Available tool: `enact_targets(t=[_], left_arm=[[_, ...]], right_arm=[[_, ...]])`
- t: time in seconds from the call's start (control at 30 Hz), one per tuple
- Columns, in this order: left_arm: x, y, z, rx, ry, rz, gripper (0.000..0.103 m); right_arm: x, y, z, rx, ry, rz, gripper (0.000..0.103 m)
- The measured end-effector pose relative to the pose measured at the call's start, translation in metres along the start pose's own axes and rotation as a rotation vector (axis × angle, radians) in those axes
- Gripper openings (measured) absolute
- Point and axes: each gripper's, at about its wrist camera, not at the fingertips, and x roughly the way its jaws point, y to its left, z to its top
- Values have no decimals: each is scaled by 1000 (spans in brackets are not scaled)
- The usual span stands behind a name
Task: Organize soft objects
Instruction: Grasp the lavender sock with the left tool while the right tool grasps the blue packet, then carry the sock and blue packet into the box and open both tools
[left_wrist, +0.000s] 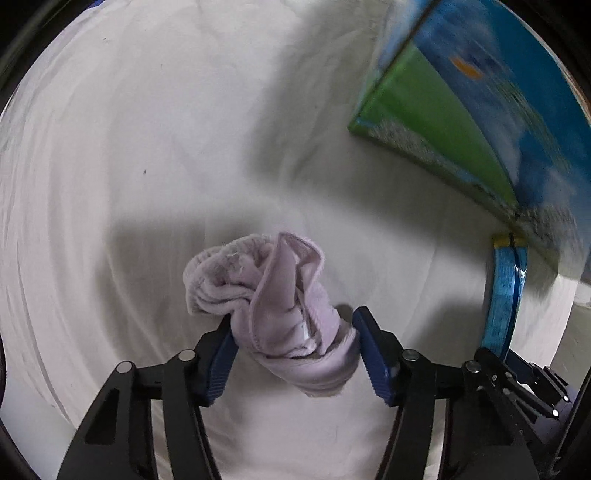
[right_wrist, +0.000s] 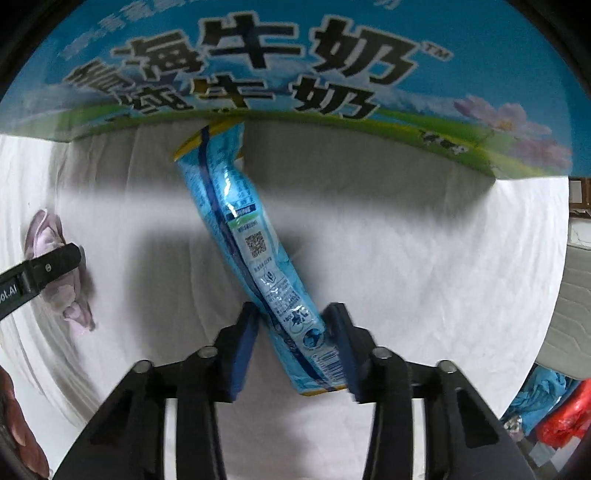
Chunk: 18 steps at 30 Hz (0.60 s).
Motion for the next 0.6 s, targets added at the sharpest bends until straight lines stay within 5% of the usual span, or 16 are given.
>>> enact_targets(t=[0.17, 0.37, 0.53, 0.6], left_arm=[[1, -12, -27, 40, 8, -9, 57], [16, -27, -49, 93, 57, -19, 58], [39, -26, -60, 107, 85, -16, 100], [46, -31, -61, 141, 90, -13, 103]], right_arm=[[2, -8, -22, 53, 44, 46, 25], [3, -9, -39, 45, 77, 97, 27], [9, -1, -32, 6, 75, 59, 28], [11, 5, -34, -9, 67, 42, 31]])
